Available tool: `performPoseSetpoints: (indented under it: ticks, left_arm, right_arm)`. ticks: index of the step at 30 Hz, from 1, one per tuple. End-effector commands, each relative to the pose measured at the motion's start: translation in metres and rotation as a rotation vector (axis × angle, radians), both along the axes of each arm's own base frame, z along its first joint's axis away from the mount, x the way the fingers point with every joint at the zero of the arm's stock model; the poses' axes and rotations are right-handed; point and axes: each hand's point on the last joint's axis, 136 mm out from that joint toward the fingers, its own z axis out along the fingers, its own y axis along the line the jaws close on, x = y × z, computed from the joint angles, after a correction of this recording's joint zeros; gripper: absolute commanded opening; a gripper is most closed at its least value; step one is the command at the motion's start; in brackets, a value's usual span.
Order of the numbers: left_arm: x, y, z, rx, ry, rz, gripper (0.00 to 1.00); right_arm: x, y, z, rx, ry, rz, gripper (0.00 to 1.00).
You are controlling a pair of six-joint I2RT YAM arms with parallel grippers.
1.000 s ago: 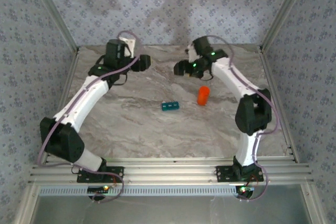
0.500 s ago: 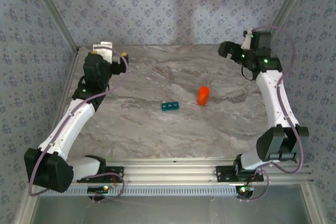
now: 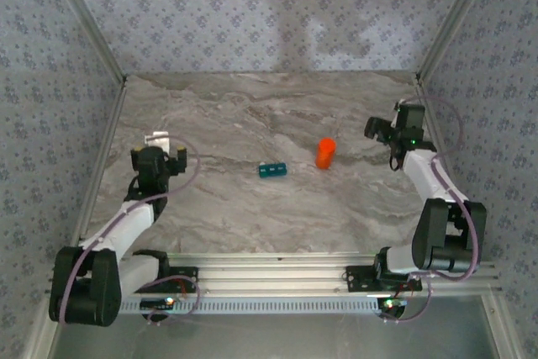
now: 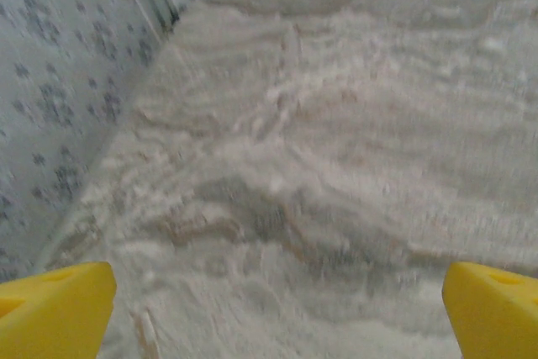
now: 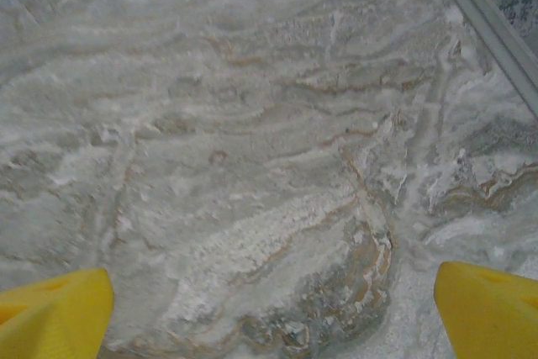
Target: Sort the pills into containers
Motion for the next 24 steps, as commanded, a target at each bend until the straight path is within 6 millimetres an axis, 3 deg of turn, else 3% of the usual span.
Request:
performPoseSetpoints:
  ticks: [1, 6, 9, 12, 16, 19, 24]
  left_arm:
    - [0.014, -0.004, 0.012, -0.053, -0.125, -0.033, 0.99]
    - [0.024, -0.014, -0.012, -0.049, -0.095, -0.099, 0.99]
    - [0.037, -0.02, -0.013, -0.072, -0.102, -0.134, 0.99]
    - [0.044, -0.029, -0.024, -0.088, -0.084, -0.185, 0.99]
    - [0.041, -0.025, -0.027, -0.128, -0.114, -0.199, 0.99]
    - [0.042, -0.029, -0.037, -0.144, -0.128, -0.244, 0.99]
    - [0.056, -0.015, -0.042, -0.21, -0.06, -0.188, 0.99]
  right_arm:
    - [0.005, -0.007, 0.0, -0.115, -0.102, 0.026, 1.0]
    - [-0.001, -0.009, -0.034, -0.137, -0.122, 0.037, 1.0]
    - [-0.002, 0.003, -0.05, -0.118, -0.165, 0.091, 1.0]
    - [-0.005, 0.015, -0.05, -0.126, -0.241, 0.136, 1.0]
    - [-0.012, 0.027, -0.06, -0.165, -0.308, 0.181, 1.0]
    - [-0.01, 0.034, -0.062, -0.157, -0.288, 0.226, 1.0]
    - [-0.008, 0.029, -0.065, -0.142, -0.272, 0.205, 1.0]
